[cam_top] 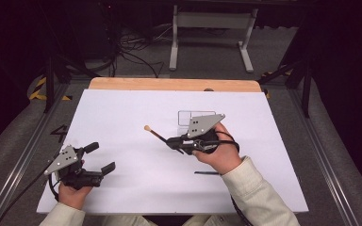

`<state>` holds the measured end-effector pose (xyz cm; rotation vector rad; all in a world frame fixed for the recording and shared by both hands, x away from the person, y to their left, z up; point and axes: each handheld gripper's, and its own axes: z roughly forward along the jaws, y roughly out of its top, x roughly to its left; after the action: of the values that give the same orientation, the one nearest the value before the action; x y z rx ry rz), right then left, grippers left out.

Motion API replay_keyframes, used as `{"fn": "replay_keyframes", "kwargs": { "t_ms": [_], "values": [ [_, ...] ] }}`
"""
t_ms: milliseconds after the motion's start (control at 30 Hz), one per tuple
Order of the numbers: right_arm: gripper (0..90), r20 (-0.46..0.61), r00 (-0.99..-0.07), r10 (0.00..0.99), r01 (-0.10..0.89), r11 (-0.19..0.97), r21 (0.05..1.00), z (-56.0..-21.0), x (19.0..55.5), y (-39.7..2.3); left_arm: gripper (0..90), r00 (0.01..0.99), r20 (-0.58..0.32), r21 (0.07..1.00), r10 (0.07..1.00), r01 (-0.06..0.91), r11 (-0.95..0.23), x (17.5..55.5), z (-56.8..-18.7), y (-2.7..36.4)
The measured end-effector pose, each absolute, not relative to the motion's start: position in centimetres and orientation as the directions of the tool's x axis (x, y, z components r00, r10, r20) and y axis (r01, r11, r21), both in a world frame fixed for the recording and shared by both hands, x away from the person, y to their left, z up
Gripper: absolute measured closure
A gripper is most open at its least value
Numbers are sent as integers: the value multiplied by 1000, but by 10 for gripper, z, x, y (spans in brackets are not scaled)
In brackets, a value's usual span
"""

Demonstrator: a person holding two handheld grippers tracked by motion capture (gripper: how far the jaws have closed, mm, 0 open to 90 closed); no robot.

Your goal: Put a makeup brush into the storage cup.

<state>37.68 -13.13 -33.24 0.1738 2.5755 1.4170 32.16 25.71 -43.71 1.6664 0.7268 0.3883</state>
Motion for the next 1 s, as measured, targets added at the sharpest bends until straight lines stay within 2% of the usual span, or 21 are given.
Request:
{"fn": "replay_keyframes", "kwargs": {
  "t_ms": [1000],
  "values": [
    [837, -34, -917, 398, 64, 232, 971, -334, 383, -178, 5, 753, -132, 965, 645, 245, -89, 322, -437, 256]
  ]
}}
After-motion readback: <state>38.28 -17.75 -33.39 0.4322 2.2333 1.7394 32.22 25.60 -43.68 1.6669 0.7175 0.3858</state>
